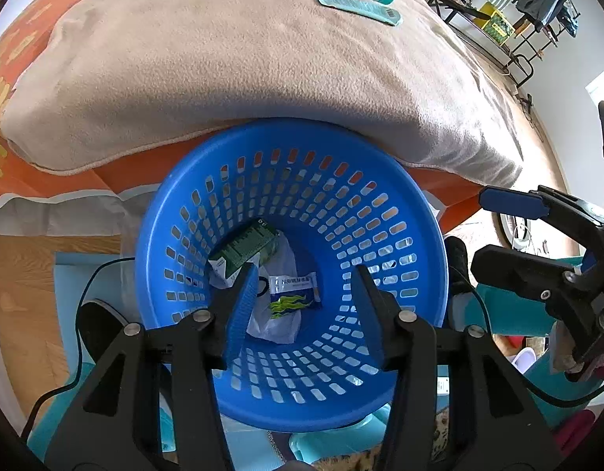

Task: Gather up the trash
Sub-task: 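Carry hair tie and packet over the blue basket and open both grippers, then move both grippers back over the blanket toward the red box and bottle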

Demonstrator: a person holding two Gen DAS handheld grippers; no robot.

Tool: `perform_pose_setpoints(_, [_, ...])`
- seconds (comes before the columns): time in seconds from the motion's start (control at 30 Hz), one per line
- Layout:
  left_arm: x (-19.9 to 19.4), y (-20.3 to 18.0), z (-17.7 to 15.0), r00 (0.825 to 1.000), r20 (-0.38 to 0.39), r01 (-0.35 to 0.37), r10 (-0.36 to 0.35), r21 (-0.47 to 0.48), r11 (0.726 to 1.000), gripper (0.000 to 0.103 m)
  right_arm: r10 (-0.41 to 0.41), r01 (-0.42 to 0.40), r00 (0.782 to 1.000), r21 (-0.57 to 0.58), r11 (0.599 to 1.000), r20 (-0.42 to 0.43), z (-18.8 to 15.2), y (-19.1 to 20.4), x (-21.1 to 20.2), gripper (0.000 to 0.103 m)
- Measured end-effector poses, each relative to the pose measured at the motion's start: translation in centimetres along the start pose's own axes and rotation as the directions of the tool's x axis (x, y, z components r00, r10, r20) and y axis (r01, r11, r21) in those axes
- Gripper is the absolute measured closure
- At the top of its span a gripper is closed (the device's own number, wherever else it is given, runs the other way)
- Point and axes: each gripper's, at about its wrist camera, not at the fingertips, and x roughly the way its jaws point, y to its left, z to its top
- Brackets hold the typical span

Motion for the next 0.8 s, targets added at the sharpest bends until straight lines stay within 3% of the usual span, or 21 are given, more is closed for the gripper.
perform_pose_setpoints(0.2, [-0.1, -0.1, 0.0, 1.000, 0.003, -0.011, 0.011, -0.003, 1.000, 0.045, -0.010, 0.009, 1.000, 0.012, 1.000, 0.012, 0.2, -0.3, -0.3, 0.018])
perform_pose_setpoints(0.8, [-3.2, 1.6, 3.7, 0.995, 0.100, -0.005, 0.013, -0.081, 0.997, 0.045, -0.008, -0.003, 0.994, 0.100, 0.995, 0.110, 2.8, -2.4, -3.0, 0.018])
